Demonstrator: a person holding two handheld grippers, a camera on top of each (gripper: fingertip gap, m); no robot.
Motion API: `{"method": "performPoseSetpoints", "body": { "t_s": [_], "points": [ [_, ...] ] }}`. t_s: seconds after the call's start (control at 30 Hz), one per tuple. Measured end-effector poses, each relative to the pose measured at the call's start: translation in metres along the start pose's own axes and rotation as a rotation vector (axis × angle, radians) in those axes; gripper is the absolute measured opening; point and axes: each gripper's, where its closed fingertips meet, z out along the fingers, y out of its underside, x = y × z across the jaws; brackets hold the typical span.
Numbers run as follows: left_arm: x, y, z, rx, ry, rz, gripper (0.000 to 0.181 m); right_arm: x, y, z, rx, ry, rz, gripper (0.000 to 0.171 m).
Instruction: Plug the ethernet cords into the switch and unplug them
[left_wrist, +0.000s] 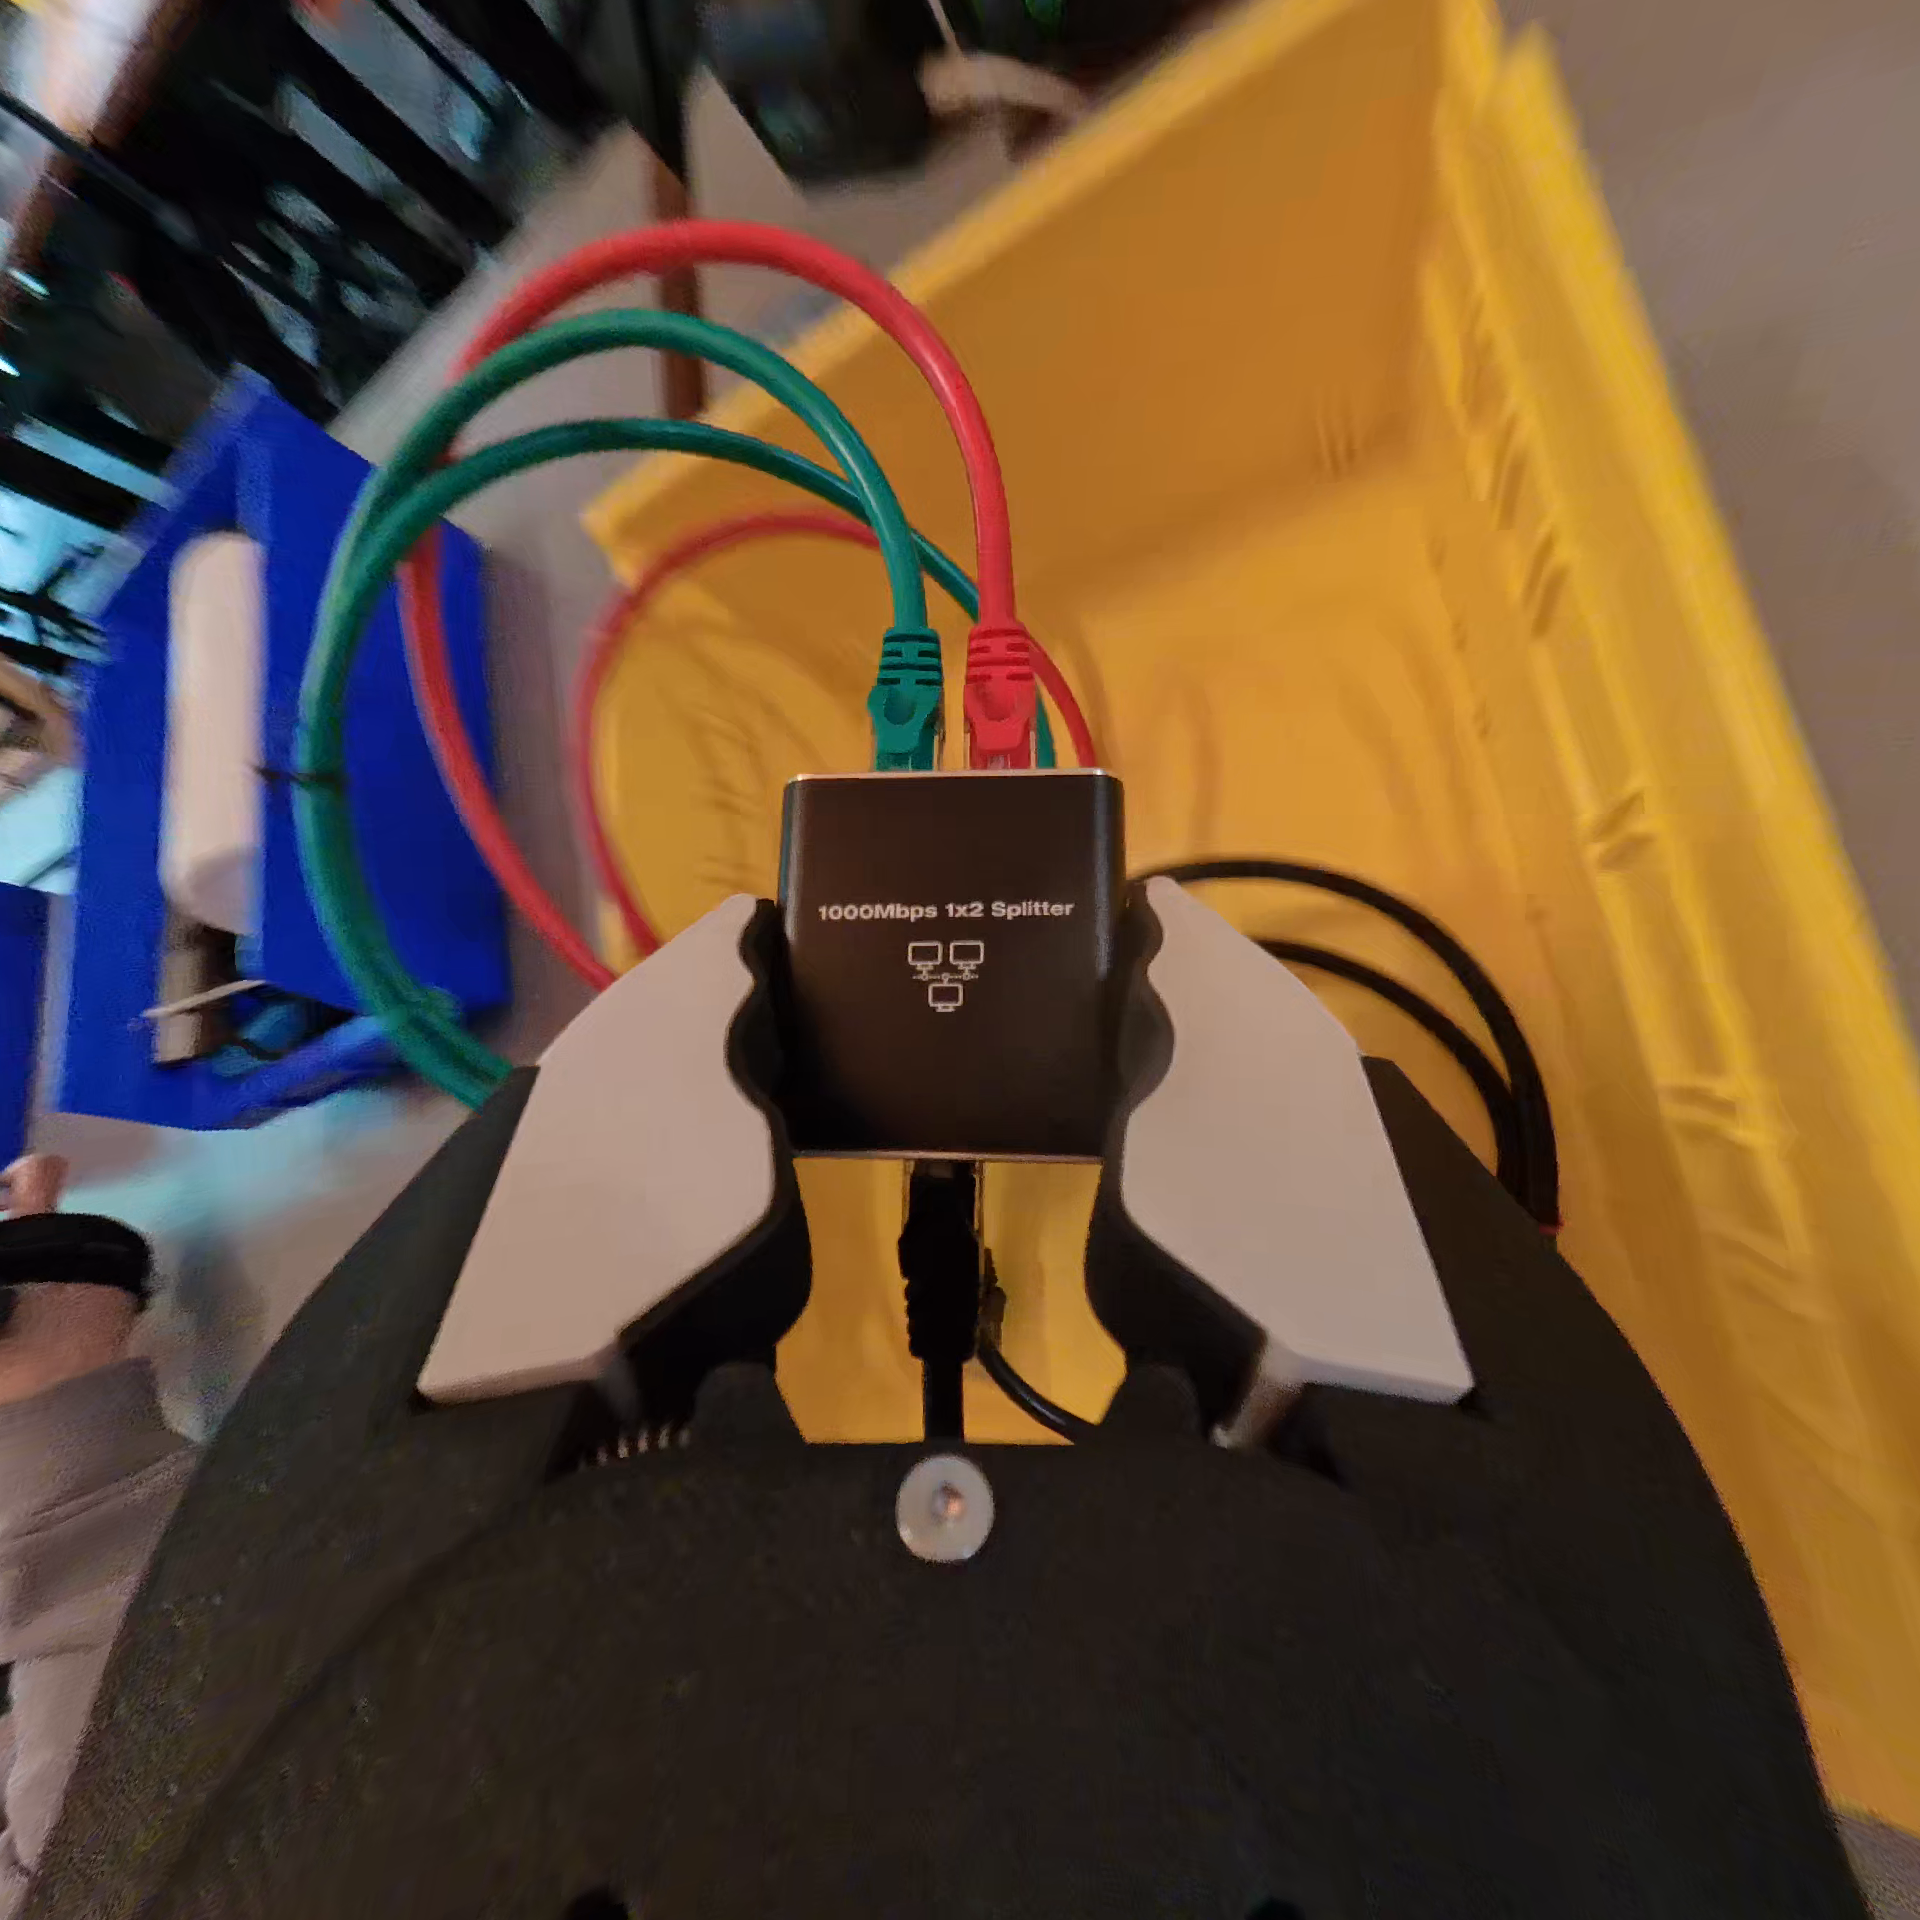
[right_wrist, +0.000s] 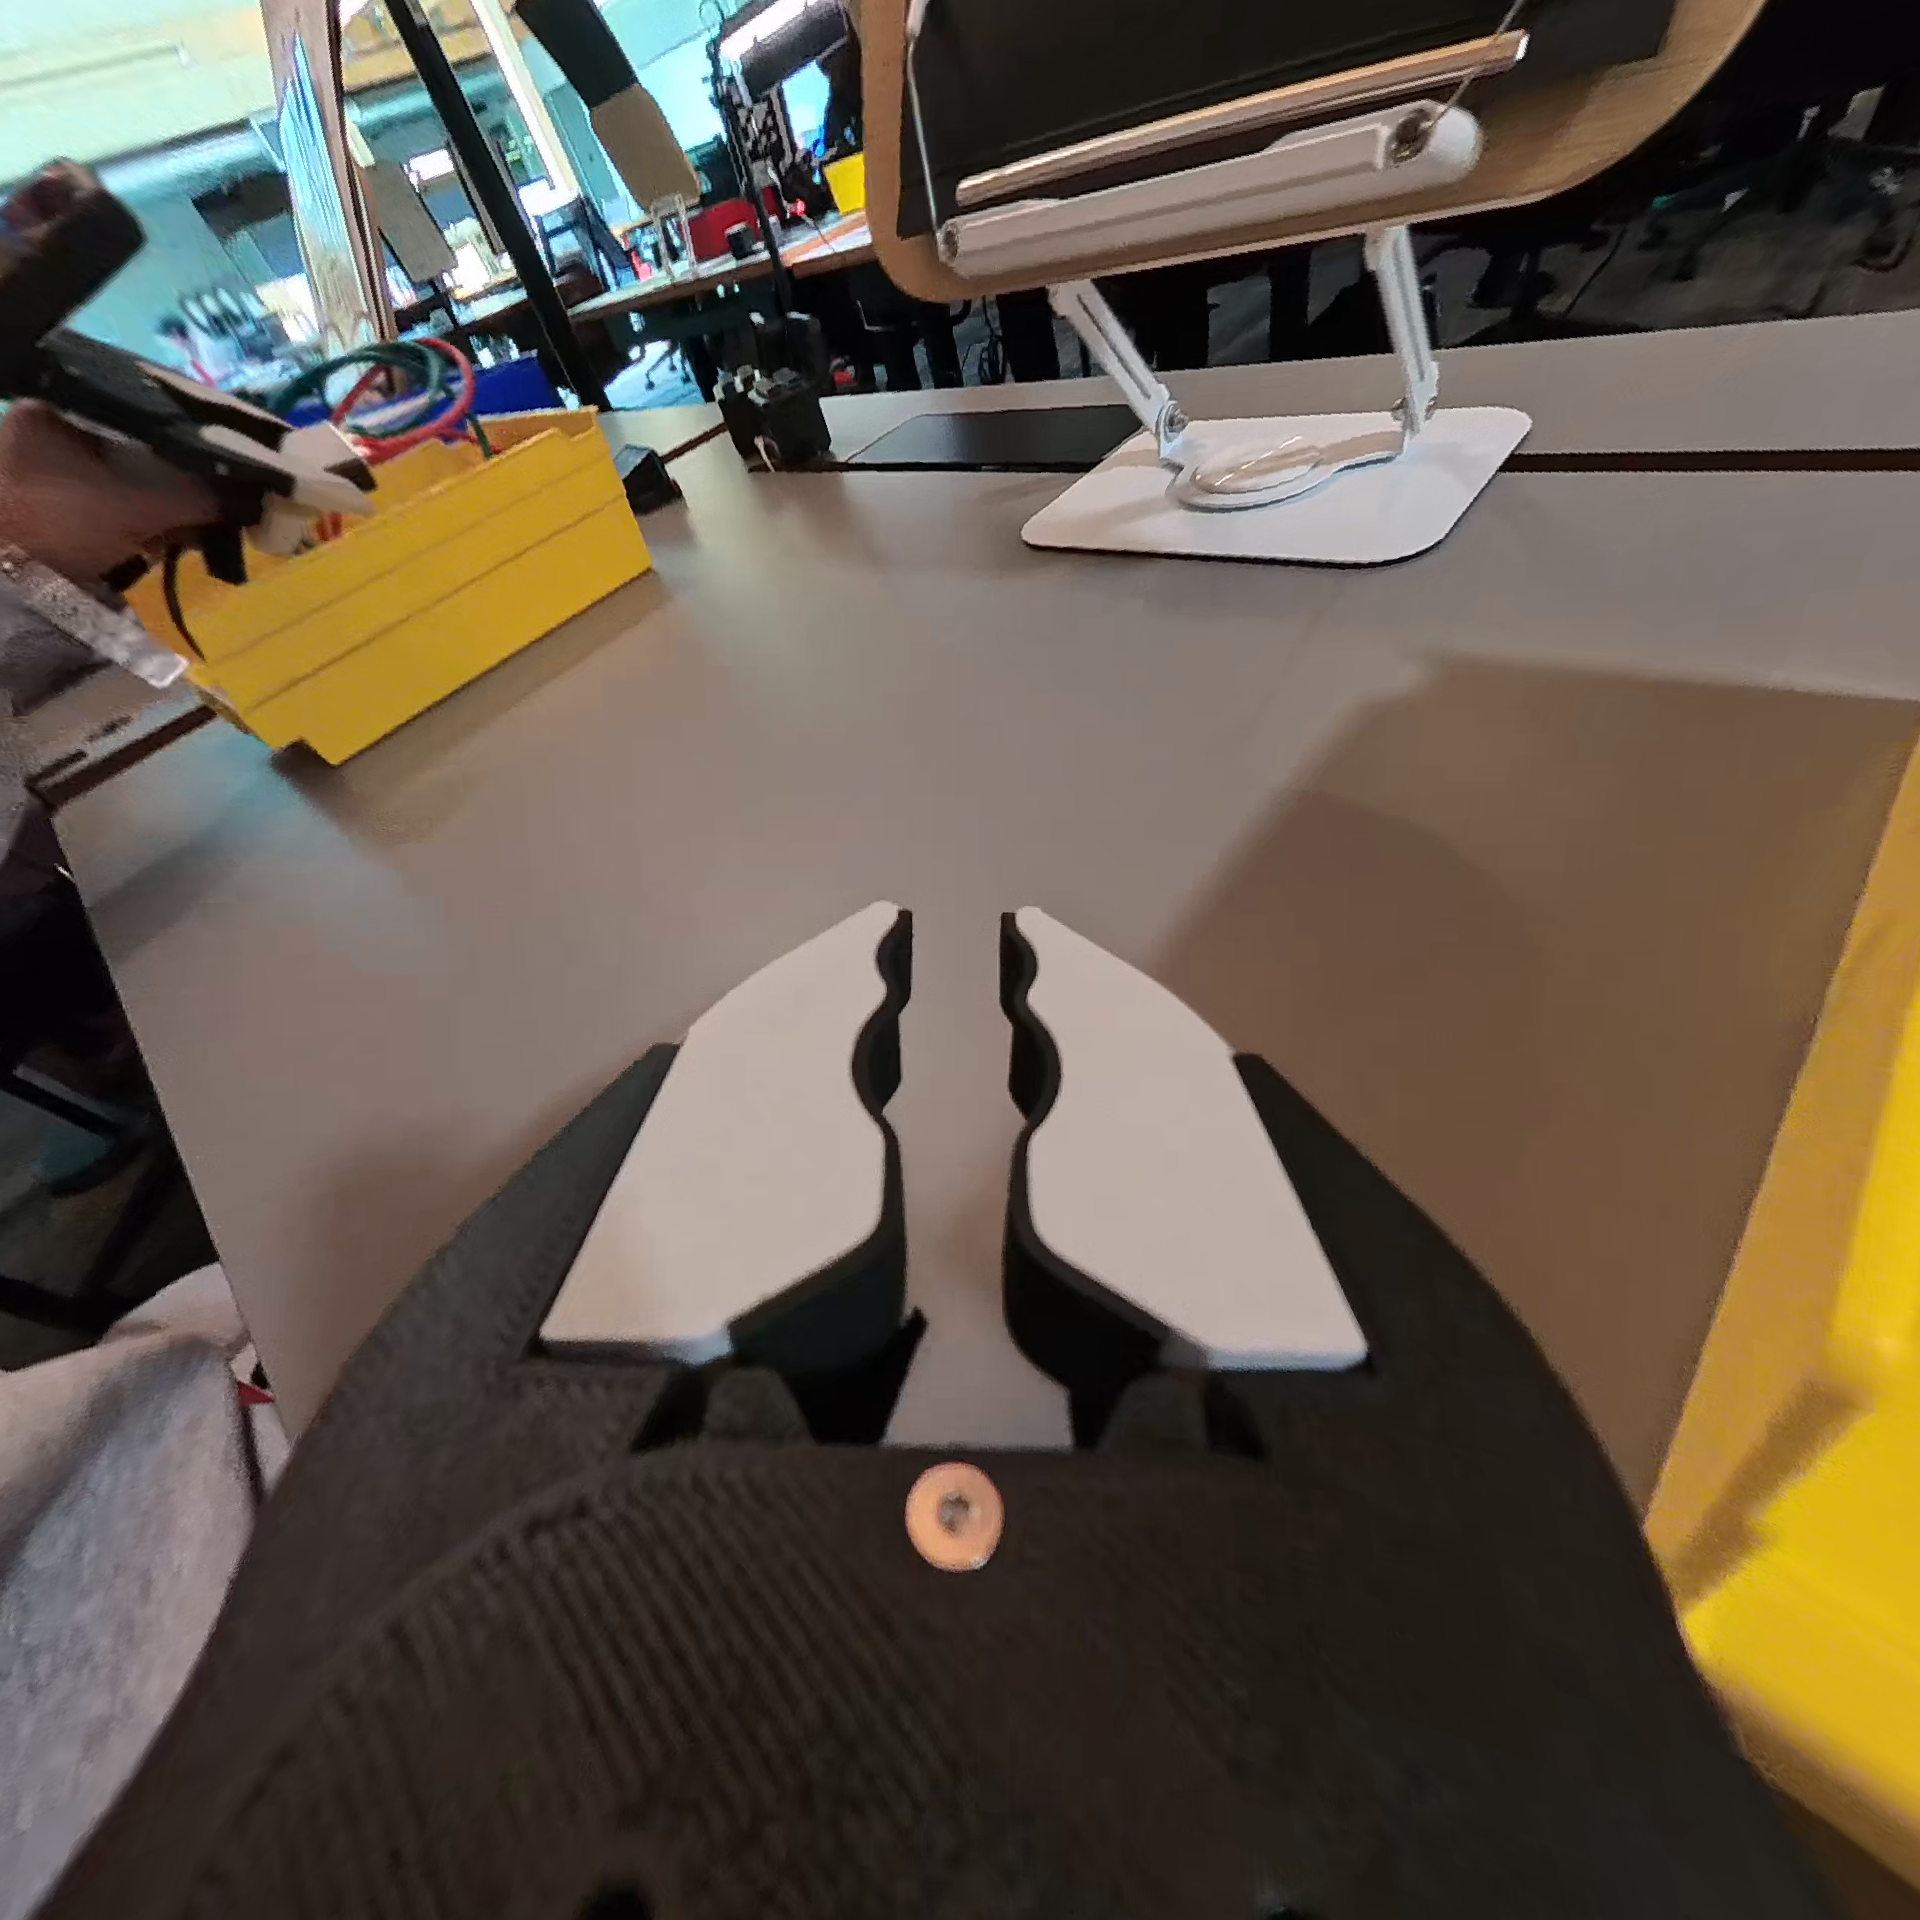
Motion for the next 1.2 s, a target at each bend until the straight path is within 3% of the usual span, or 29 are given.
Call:
{"method": "performPoseSetpoints", "body": {
  "t_s": [0.23,0.37,0.57,0.7,0.87,1.03,1.2],
  "points": [
    [-0.051,-0.088,-0.154,0.375,-0.16,-0.039,0.064,0.001,-0.003,-0.005,0.033,-0.03,0.09,0.016],
    [-0.066,-0.124,-0.237,0.498,-0.253,-0.016,0.064,-0.003,-0.005,-0.007,0.044,-0.048,0.096,0.016],
    [0.004,-0.168,-0.316,0.739,-0.009,0.012,0.064,-0.009,-0.009,-0.012,0.065,-0.063,0.095,0.016],
    [0.096,-0.183,-0.319,0.791,0.18,0.145,0.064,-0.013,-0.009,-0.012,0.066,-0.071,0.088,0.016],
    [0.227,-0.183,-0.278,0.781,0.42,0.227,0.064,-0.017,-0.01,-0.012,0.064,-0.072,0.065,0.016],
    [0.35,-0.14,-0.217,0.702,0.677,0.253,0.064,-0.017,-0.008,-0.013,0.058,-0.066,0.044,0.016],
    [0.41,-0.098,-0.18,0.701,0.669,0.333,0.065,-0.034,0.0,0.001,0.029,-0.135,0.054,0.019]
  ]
}}
